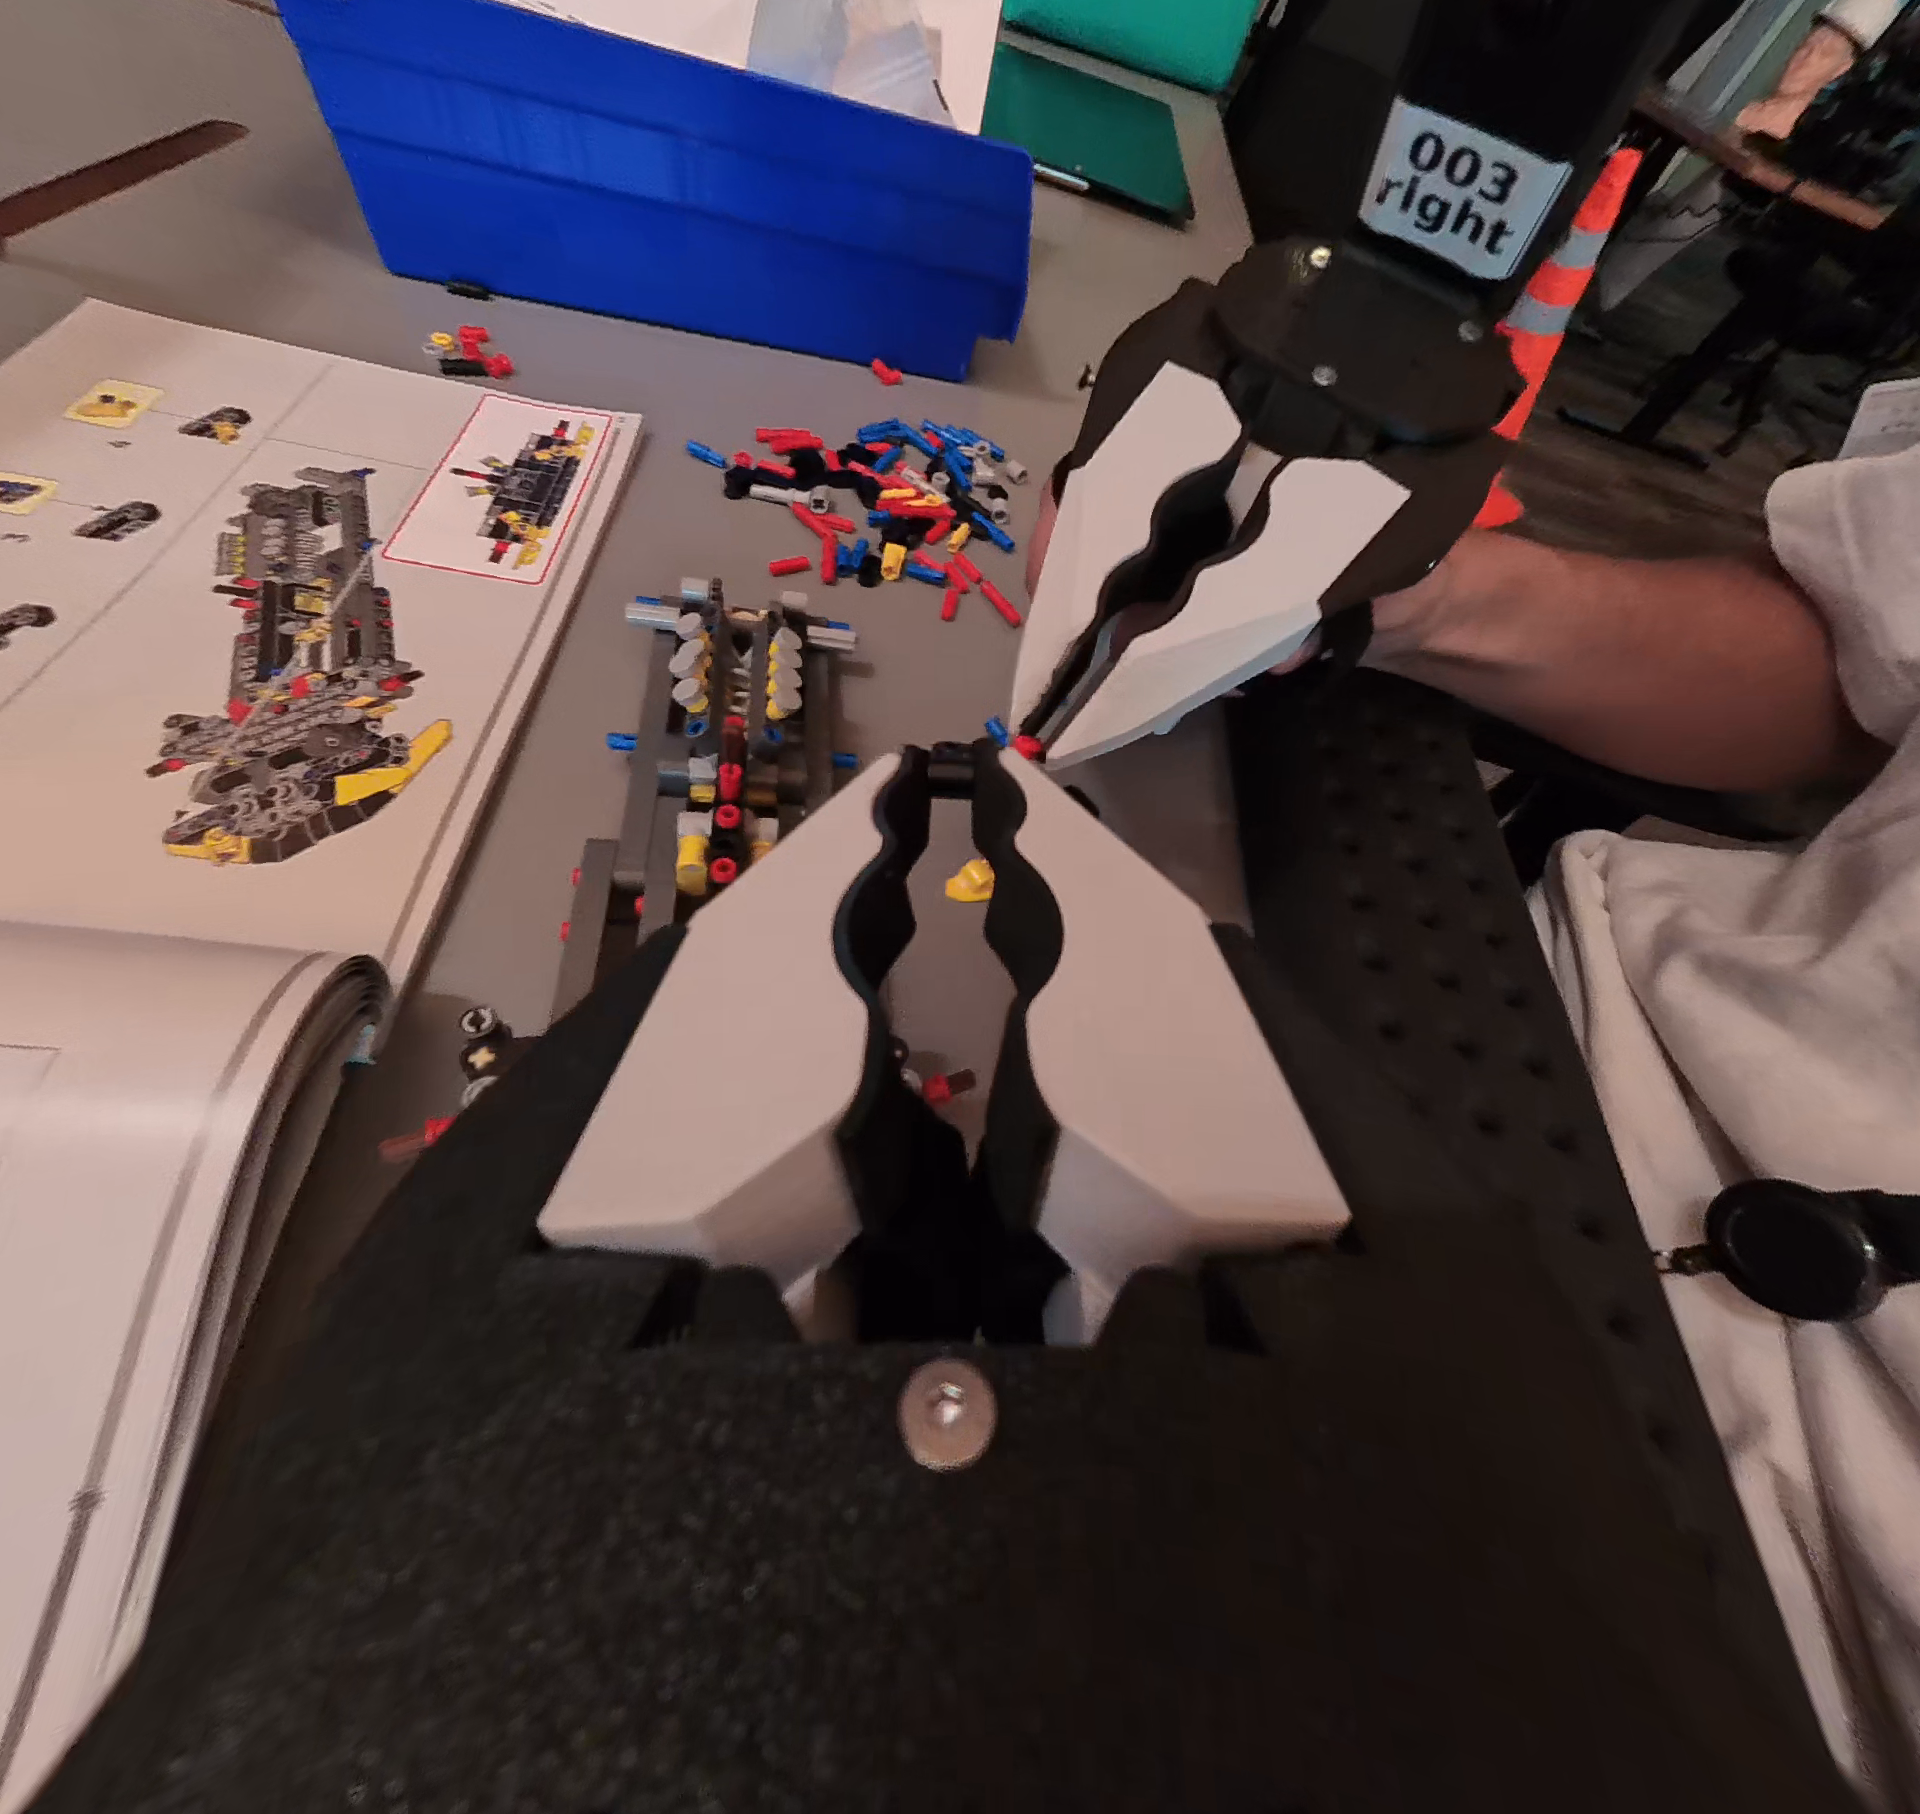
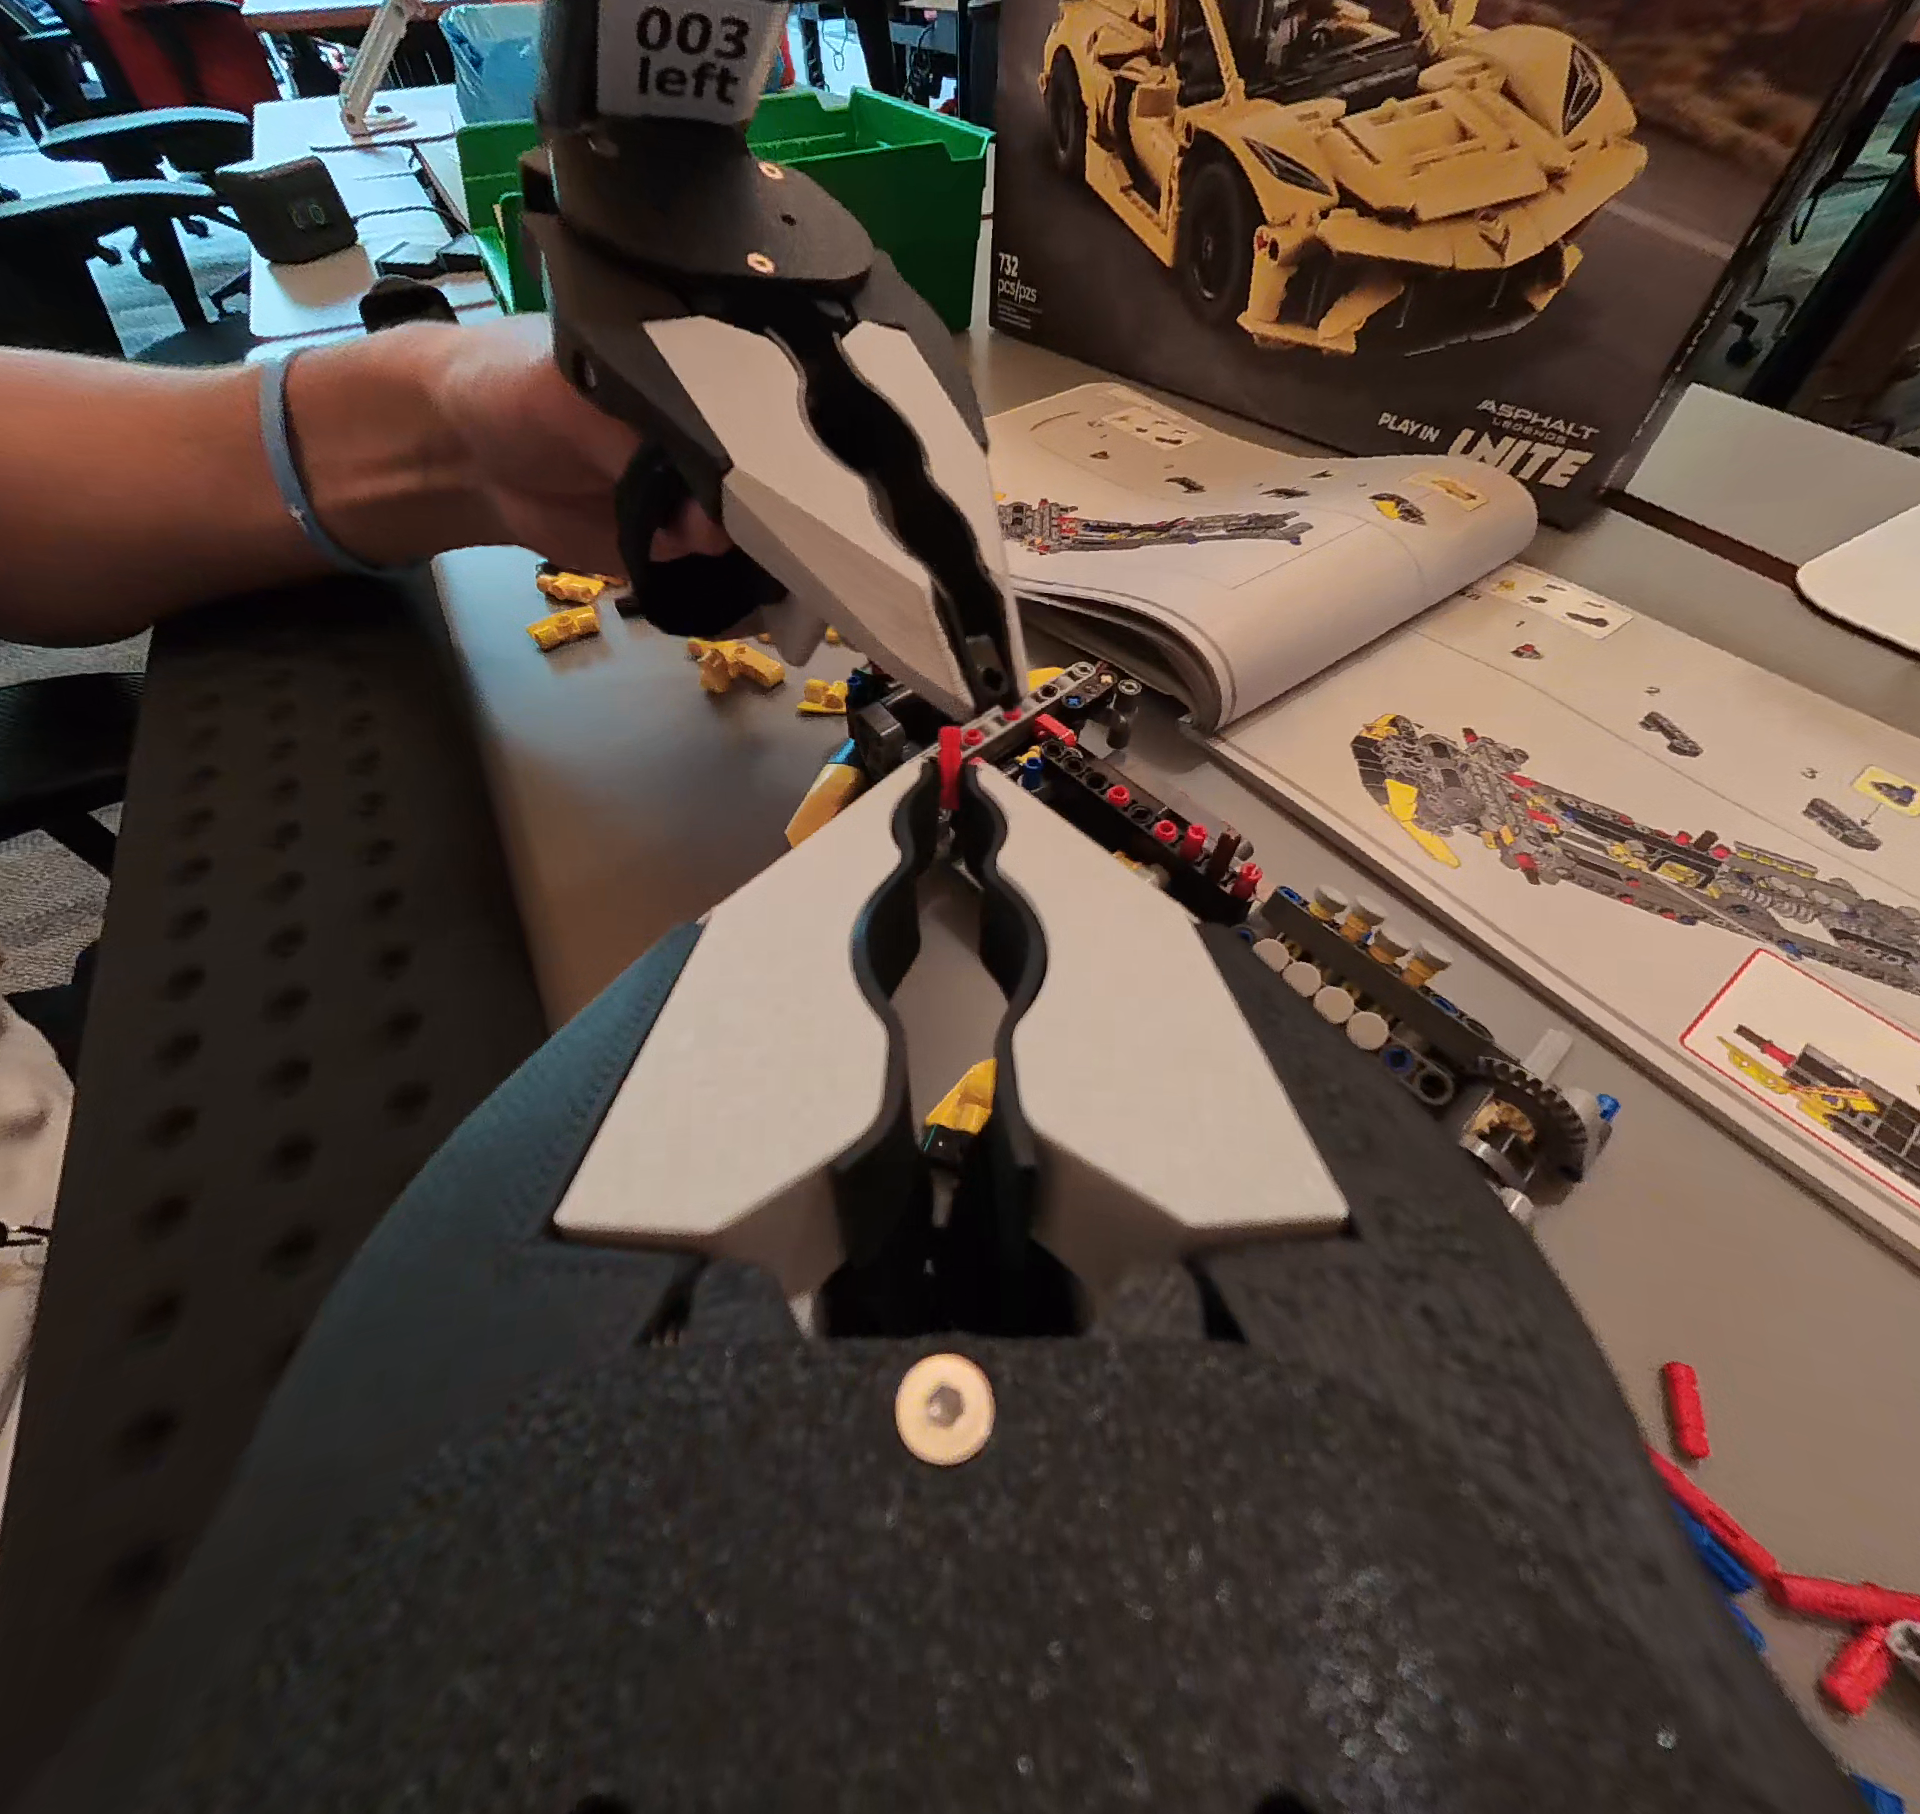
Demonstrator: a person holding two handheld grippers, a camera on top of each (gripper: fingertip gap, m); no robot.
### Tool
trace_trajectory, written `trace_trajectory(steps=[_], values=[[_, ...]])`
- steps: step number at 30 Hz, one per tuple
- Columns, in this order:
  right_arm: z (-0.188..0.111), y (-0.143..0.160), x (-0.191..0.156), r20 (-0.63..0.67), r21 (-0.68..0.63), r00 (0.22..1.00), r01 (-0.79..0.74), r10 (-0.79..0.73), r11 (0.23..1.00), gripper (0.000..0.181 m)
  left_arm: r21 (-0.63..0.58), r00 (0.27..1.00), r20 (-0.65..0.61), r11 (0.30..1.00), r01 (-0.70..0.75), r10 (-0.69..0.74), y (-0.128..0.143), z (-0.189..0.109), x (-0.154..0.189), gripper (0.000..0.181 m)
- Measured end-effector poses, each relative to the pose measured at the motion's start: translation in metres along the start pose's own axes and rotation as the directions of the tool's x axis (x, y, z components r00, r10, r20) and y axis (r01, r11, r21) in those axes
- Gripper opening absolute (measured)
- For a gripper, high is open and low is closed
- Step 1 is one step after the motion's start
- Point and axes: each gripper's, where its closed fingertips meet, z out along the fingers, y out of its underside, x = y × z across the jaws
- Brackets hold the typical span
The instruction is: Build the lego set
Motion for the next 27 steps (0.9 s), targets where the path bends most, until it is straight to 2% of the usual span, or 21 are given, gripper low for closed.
trace_trajectory(steps=[19, 27], values=[[0.0002, -0.0056, -0.0010, -0.001, 0.036, 1.000, -0.006, 0.006, 0.999, 0.003, 0.017, 0.999, -0.034, 1.000, -0.007, 0.007, -0.0027, 0.0003, 0.0067, 0.006], [0.0034, -0.0006, 0.0003, -0.004, 0.007, 1.000, -0.014, 0.014, 1.000, 0.002, -0.001, 0.998, 0.007, 0.998, -0.055, 0.055, 0.0000, 0.0047, 0.0057, 0.006]])
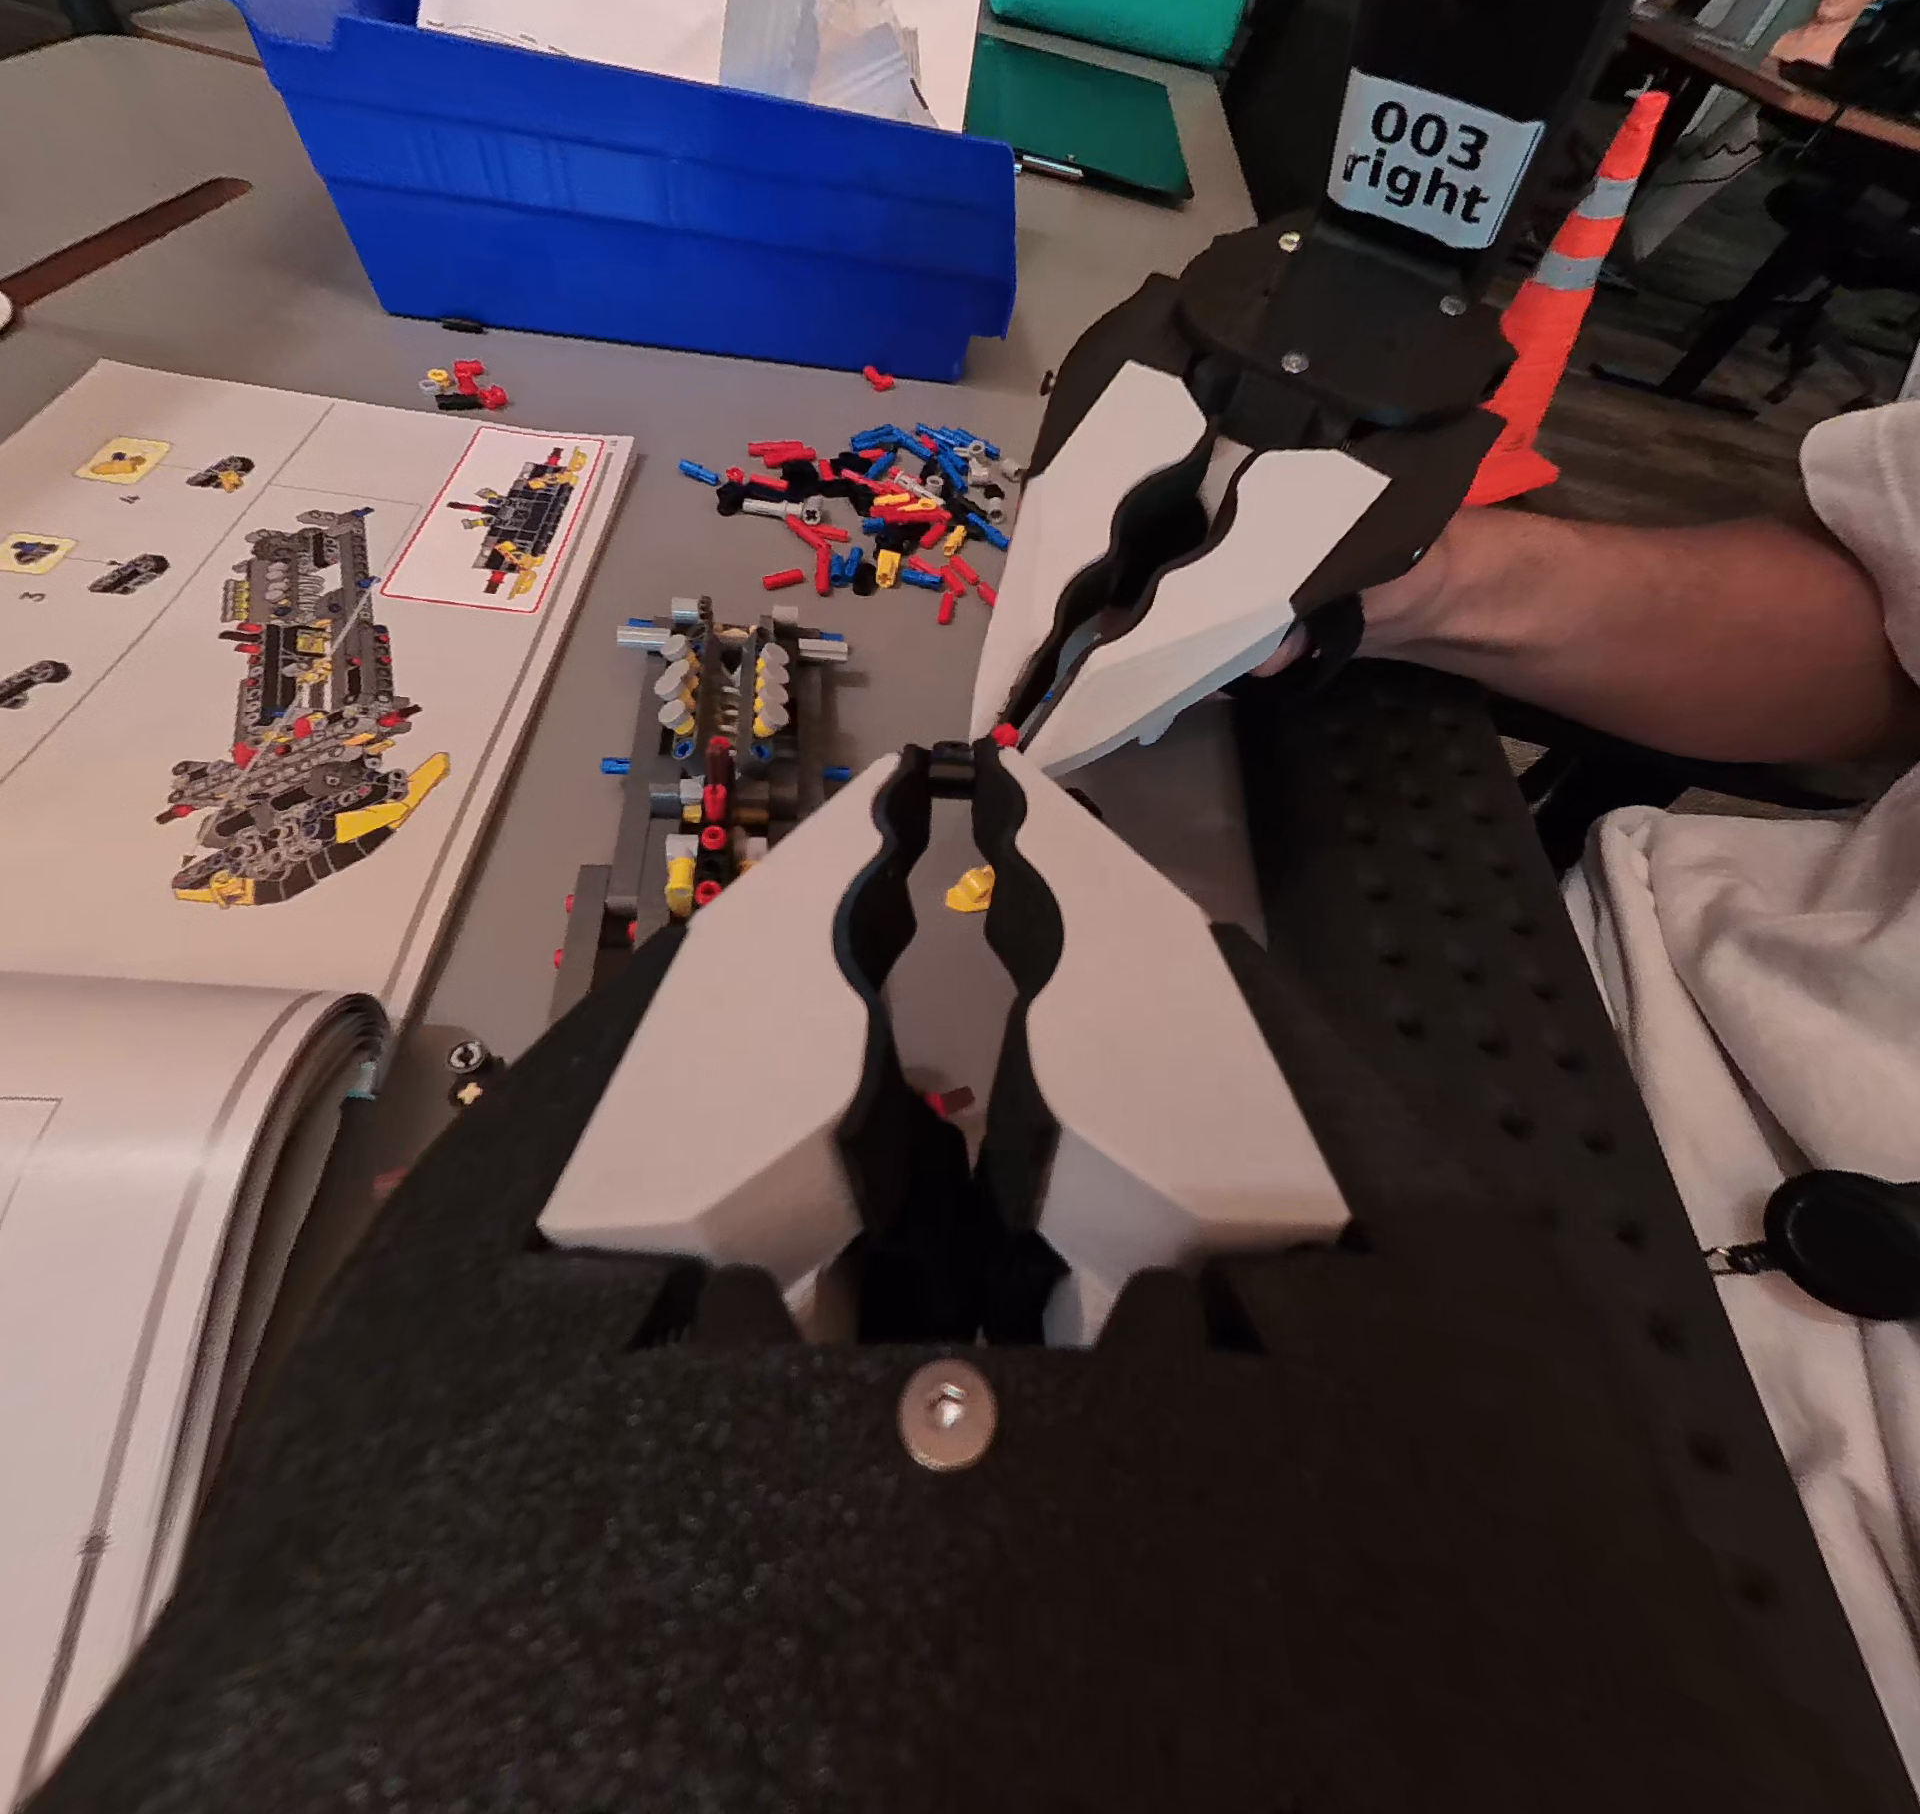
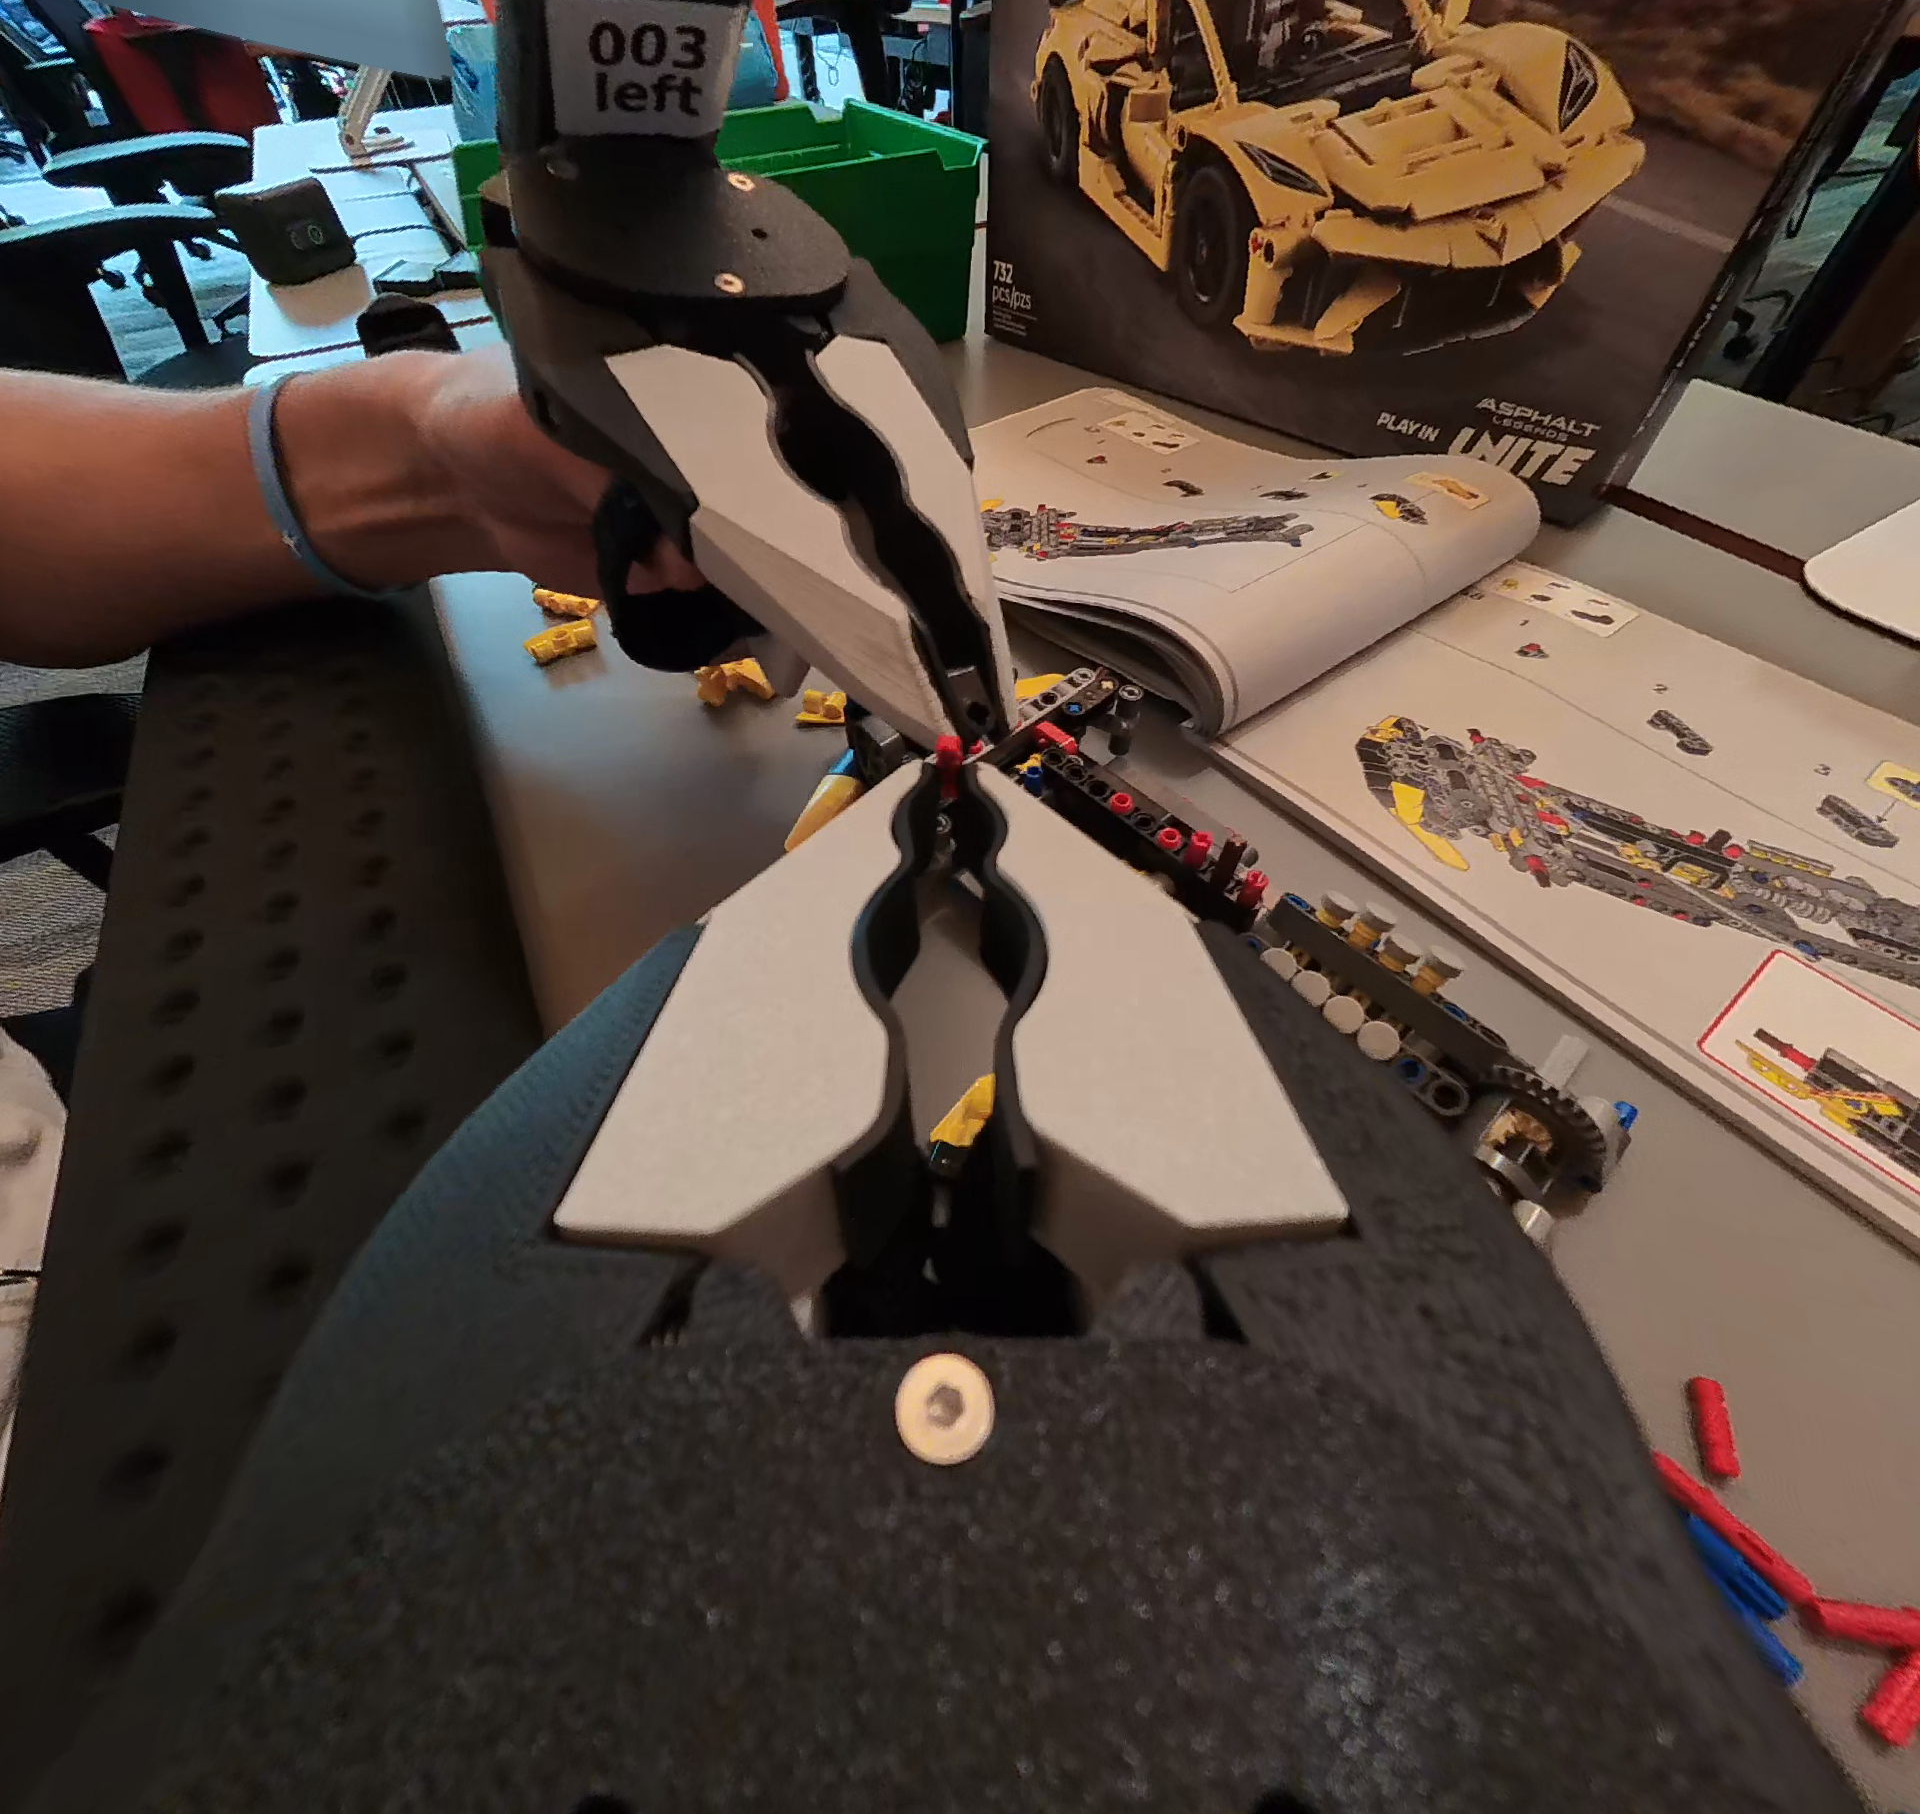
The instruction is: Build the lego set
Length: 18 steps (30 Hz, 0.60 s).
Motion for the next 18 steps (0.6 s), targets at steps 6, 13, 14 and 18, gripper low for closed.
trace_trajectory(steps=[6, 13, 14, 18], values=[[-0.0003, 0.0000, 0.0072, -0.029, -0.002, 0.999, -0.028, 0.028, 1.000, 0.002, -0.012, 0.986, 0.128, 0.994, -0.109, 0.109, -0.0036, -0.0007, -0.0104, 0.006], [0.0022, 0.0052, 0.0080, -0.045, -0.034, 0.999, -0.007, 0.006, 0.999, 0.003, -0.020, 0.989, 0.090, 0.993, -0.113, 0.114, -0.0009, 0.0039, -0.0024, 0.006], [0.0020, 0.0052, 0.0079, -0.041, -0.032, 0.999, -0.015, 0.014, 0.999, 0.003, -0.019, 0.990, 0.090, 0.994, -0.111, 0.112, -0.0009, 0.0042, -0.0023, 0.006], [0.0012, 0.0023, 0.0075, -0.037, -0.015, 0.999, -0.014, 0.014, 1.000, 0.002, 0.003, 0.992, 0.085, 0.995, -0.098, 0.098, -0.0048, 0.0016, -0.0026, 0.006]])
